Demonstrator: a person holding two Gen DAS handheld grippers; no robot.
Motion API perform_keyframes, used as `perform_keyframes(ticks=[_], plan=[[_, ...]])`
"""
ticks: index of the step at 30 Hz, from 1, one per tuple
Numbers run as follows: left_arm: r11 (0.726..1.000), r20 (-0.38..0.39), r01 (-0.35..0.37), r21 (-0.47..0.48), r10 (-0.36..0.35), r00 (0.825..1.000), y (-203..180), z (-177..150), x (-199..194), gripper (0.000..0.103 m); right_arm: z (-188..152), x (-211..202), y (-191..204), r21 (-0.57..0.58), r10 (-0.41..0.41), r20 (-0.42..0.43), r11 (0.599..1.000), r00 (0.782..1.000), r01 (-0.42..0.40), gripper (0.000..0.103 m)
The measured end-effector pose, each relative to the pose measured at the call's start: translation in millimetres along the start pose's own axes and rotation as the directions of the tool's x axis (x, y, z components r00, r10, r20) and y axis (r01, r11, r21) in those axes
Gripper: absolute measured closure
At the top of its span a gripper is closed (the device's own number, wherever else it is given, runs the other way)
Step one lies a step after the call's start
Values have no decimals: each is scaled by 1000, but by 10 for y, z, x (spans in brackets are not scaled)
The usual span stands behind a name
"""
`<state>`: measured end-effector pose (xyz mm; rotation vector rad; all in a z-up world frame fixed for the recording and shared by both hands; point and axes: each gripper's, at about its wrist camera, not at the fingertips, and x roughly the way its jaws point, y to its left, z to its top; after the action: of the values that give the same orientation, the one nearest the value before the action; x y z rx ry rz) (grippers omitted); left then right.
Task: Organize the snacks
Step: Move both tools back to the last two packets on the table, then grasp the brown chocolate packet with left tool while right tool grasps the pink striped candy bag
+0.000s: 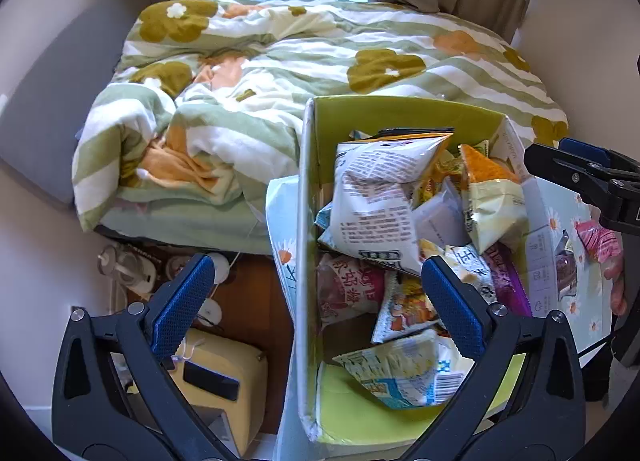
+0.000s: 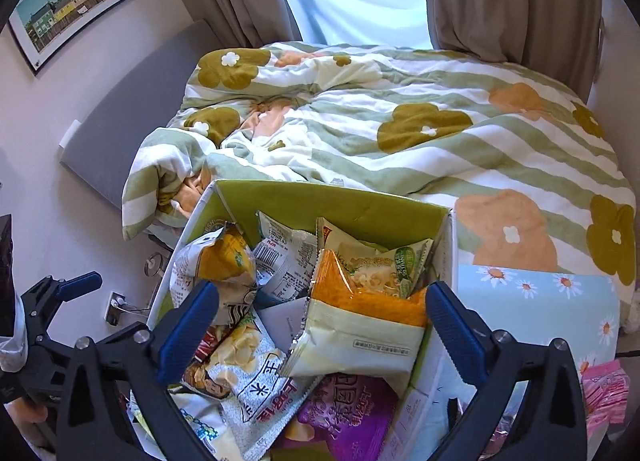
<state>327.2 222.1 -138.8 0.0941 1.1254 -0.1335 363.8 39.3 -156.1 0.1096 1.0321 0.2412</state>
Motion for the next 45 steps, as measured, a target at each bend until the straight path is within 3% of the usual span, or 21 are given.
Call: perform_keyframes(ticks=[7,13,22,28,33,37,45], plan=[[999,63,-32,-4,32,998,-274,-61,-398,1,-108,-452,-72,-14,30,49,999,998,-29,0],[999,135,-43,-5,43,990,-811,-178,-814,1,-316,-977,-379,-8,55,95,998,994,-54,0],[1000,156,14,10,-15,988,-2047,-340,-998,1,-740,-1796,-1237,-53,-75,149,995,986,84,0],[998,118,66,21,-68,991,-2896,-492,-798,1,-998,-2074,-1934,-35,-127,151,990,980,134,0],[998,37,65,17,-66,997,-3441,-615,-387,1,-1205,-2084,-2448,-28,-164,125,985,978,169,0],[999,-33,48,-19,-49,998,-3603,-690,4,1,-1355,-1939,-2759,-20,-188,86,982,978,190,0],[986,-107,29,-167,-47,993,-3544,-746,679,1,-1629,-1451,-3327,27,-177,-11,984,984,177,0]])
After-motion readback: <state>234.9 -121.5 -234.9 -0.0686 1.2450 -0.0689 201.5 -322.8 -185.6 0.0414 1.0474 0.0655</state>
